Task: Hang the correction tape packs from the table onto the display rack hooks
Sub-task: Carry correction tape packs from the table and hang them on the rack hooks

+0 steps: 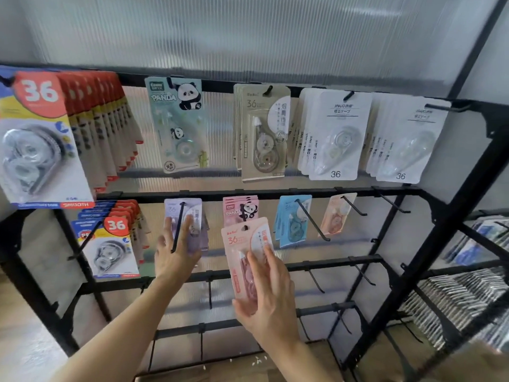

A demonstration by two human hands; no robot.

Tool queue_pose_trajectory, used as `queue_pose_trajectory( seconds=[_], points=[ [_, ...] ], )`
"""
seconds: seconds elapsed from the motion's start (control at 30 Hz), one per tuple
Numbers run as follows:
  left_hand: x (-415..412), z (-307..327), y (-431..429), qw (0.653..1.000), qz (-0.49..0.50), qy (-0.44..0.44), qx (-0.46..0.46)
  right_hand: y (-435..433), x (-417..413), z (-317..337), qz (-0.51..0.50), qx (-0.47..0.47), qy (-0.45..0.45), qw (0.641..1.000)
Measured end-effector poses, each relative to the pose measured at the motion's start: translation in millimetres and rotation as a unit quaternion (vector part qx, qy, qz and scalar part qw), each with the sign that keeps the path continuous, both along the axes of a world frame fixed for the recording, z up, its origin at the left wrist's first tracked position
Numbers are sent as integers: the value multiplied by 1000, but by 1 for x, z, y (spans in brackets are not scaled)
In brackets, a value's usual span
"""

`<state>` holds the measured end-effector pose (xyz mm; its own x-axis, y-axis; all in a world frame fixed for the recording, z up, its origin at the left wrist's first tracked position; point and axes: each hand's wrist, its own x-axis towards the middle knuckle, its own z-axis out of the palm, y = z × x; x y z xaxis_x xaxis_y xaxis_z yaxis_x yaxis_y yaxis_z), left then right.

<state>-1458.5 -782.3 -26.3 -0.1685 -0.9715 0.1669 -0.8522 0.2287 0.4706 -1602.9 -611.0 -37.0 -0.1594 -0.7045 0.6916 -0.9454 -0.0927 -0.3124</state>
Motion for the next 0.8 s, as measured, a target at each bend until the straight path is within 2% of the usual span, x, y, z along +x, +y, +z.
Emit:
queue_pose_trajectory(
  seconds=[0.1,0.3,0.5,0.67,0.8],
  points=[
    [1,3,7,998,-1,-64,28,2,1,3,-10,10,6,1000],
    [15,12,49,992,-22,-121,1,9,13,11,-33,28,-8,999],
    [10,17,97,995,-77,-62,-1,40,21,13,-64,33,-40,997],
    [-17,25,134,988,-136,14,-78,79,3,9,-112,49,-65,990],
    [-45,36,156,972,-197,12,-129,105,-24,4,-158,49,-81,983]
  ],
)
